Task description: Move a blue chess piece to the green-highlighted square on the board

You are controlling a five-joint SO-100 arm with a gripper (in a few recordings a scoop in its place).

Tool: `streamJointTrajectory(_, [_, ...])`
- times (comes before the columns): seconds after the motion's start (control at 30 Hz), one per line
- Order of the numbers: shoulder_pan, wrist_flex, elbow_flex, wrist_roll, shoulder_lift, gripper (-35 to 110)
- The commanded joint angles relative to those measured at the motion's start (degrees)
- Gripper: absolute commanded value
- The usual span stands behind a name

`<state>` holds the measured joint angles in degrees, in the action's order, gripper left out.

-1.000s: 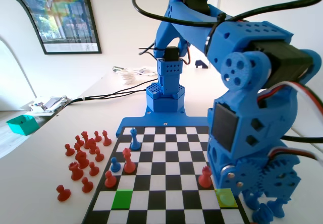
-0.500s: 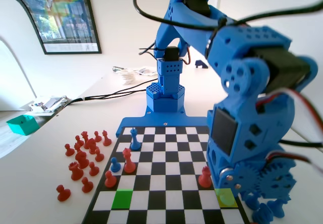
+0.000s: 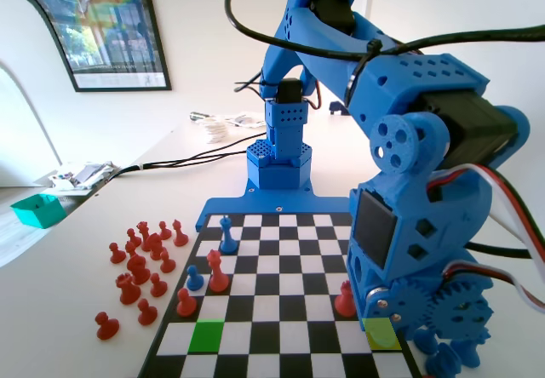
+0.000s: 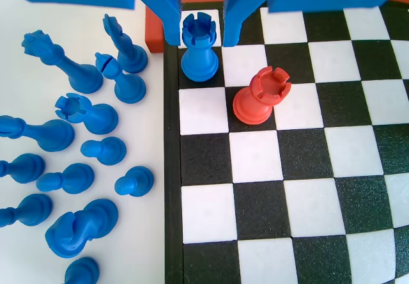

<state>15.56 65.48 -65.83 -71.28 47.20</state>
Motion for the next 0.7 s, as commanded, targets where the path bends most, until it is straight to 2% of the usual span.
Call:
streamJointTrajectory(0.0, [1.4,0.4,-0.4,-0.6,1.9,11])
streamJointTrajectory(0.3, [1.7,0.2,-1.1,-1.3,1.9,10])
streamJointTrajectory(0.67, [1.6,1.1,-0.8,-4.0,2.0,1])
